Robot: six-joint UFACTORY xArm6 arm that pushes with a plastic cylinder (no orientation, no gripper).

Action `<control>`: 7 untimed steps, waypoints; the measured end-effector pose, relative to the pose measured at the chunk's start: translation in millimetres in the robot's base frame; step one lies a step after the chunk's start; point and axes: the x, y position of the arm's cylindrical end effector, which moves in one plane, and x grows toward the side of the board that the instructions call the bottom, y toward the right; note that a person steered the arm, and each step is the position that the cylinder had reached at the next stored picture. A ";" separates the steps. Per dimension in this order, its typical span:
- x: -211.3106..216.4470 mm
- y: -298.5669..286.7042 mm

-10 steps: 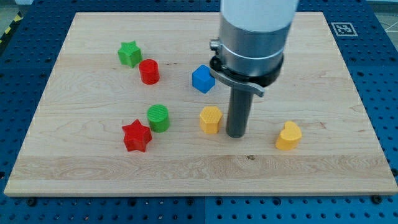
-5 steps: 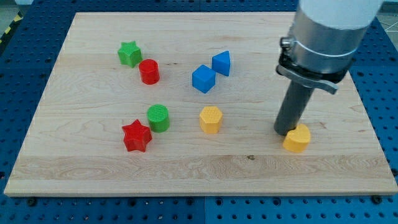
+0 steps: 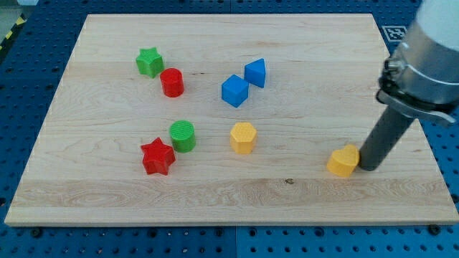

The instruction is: Move yellow heart towards bottom center

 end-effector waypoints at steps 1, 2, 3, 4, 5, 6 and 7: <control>0.0 -28.9; 2.4 -33.4; 2.3 -48.7; -14.5 -53.1; -29.6 -56.2; -35.1 -77.2; -29.5 -94.8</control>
